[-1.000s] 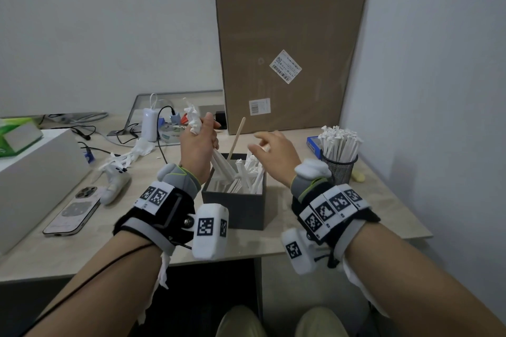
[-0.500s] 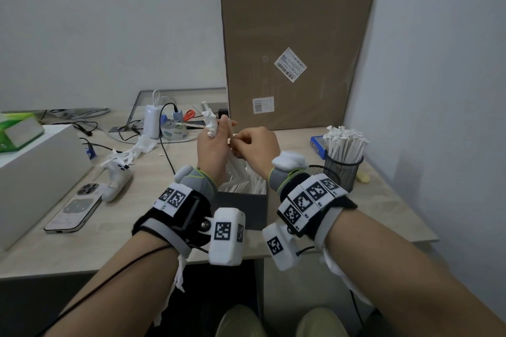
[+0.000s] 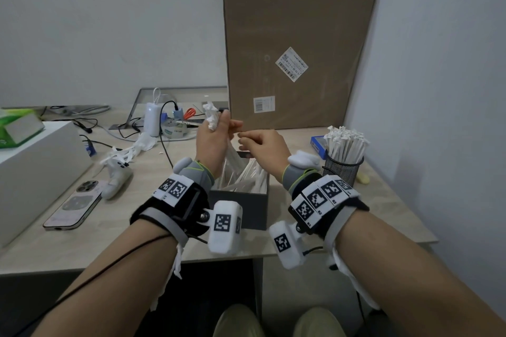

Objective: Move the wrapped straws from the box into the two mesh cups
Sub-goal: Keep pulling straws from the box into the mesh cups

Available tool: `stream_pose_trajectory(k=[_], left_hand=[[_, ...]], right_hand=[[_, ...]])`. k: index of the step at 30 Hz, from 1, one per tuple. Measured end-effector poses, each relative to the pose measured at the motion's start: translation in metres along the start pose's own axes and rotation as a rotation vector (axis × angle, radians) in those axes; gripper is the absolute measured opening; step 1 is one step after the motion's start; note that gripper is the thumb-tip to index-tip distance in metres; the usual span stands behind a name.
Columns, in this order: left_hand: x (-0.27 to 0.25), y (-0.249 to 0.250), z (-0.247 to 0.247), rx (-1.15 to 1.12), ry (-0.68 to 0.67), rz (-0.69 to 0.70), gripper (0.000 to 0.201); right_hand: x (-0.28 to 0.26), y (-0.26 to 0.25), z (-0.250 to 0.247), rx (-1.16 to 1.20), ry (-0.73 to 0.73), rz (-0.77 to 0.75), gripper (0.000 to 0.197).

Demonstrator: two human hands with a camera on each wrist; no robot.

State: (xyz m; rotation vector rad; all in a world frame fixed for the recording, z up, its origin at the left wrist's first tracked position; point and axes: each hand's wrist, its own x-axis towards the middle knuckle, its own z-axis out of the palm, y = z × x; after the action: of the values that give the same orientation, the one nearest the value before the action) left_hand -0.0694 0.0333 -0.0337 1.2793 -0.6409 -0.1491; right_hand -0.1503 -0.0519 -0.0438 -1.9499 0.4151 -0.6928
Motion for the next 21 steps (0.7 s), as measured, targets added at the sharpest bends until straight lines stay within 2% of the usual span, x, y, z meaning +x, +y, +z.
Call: stream_pose_trajectory(k=[3,6,8,10,12,14,17,21], left_hand=[[0.012,0.013,-0.005,-0.045,0.116,0.021,0.032],[0.019,0.028,-0.004,-0.216,0.161,-0.012,0.032],[0.016,0.038,0.003,-0.405,0.136,-0.039,0.027],[0.009,0.045,0.014,-0.492,0.074,-0.034,0.024],[-0.003,0.045,0.025,-0.458,-0.002,-0.015,0.024],[-0.013,0.038,0.035,-0.351,-0.056,-0.010,0.027],[-0.026,0.029,0.045,-0.228,-0.103,-0.030,0.032],[-0.033,0.029,0.054,-0.189,-0.168,-0.056,0.039]], right_hand=[[-0.004,0.006,-0.011,0.030,0.109,0.062,0.023],[-0.009,0.008,-0.017,0.266,0.151,0.202,0.026],[-0.011,0.008,-0.018,0.541,0.090,0.333,0.049],[-0.015,0.003,-0.017,0.843,0.009,0.451,0.068],[-0.015,0.001,-0.016,1.042,-0.057,0.521,0.077],[-0.014,0.001,-0.015,1.155,-0.109,0.527,0.081],[-0.020,0.002,-0.018,1.238,-0.174,0.489,0.080],[-0.031,0.005,-0.029,1.059,-0.248,0.487,0.078]])
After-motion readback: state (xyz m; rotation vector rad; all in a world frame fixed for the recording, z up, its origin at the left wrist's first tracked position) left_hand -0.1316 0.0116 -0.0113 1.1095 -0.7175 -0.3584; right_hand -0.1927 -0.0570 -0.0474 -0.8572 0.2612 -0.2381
